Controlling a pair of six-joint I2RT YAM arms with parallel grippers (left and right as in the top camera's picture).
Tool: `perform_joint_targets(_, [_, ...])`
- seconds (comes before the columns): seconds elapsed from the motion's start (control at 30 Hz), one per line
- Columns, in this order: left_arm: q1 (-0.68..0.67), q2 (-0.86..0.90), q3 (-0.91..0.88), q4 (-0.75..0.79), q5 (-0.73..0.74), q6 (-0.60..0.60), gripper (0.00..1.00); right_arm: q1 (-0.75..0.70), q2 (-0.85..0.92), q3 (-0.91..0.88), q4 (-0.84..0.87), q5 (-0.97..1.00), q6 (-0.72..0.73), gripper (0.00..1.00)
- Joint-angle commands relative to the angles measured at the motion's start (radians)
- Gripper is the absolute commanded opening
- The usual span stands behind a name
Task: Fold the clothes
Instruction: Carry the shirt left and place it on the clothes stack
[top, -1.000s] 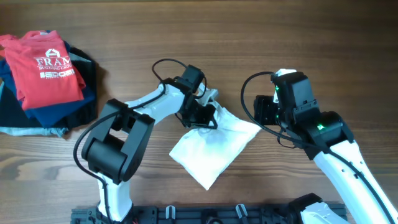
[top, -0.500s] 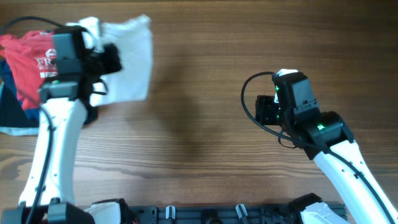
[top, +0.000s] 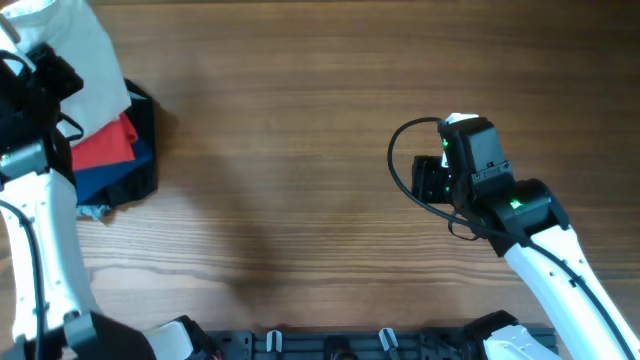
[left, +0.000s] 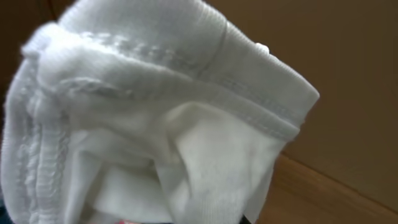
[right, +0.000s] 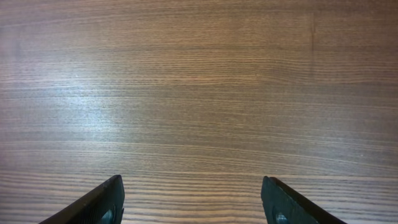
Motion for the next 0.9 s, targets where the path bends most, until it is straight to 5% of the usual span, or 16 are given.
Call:
perform_joint_targets(0.0, [0.039,0.092,0.021,0.043,-0.008,-0.006,0.04,-0.004,-0.008,0.014,0.0,0.018,0.002,0.71])
perform_joint_targets(0.2, [0.134,0.216,0.021,0.184,-0.021,-0.006,0.06,-0.004,-0.008,0.014,0.0,0.018,0.005,0.71])
perform_joint_targets(0.3, [0.18,0.262,0.021,0.25,-0.021,-0.006,0.17,-0.004,-0.008,0.014,-0.002,0.018,0.005,0.71])
perform_joint_targets(0.37, [0.2,0.287,0.021,0.278,-0.02,-0.006,0.37,-0.004,-0.008,0.014,-0.001,0.018,0.005,0.71])
perform_joint_targets(0.5, [0.232,0.329,0.021,0.296,-0.01,-0.011,0.99,-0.004,-0.008,0.014,-0.001,0.018,0.005,0.71])
perform_joint_targets(0.67, [0.308,0.313,0.067,0.292,0.146,-0.121,1.0,-0.004,-0.007,0.014,0.001,0.018,0.004,0.71])
perform_joint_targets(0.87, [0.328,0.294,0.291,0.076,0.202,-0.134,1.0,-0.004,0.025,0.014,-0.002,0.018,0.002,0.72])
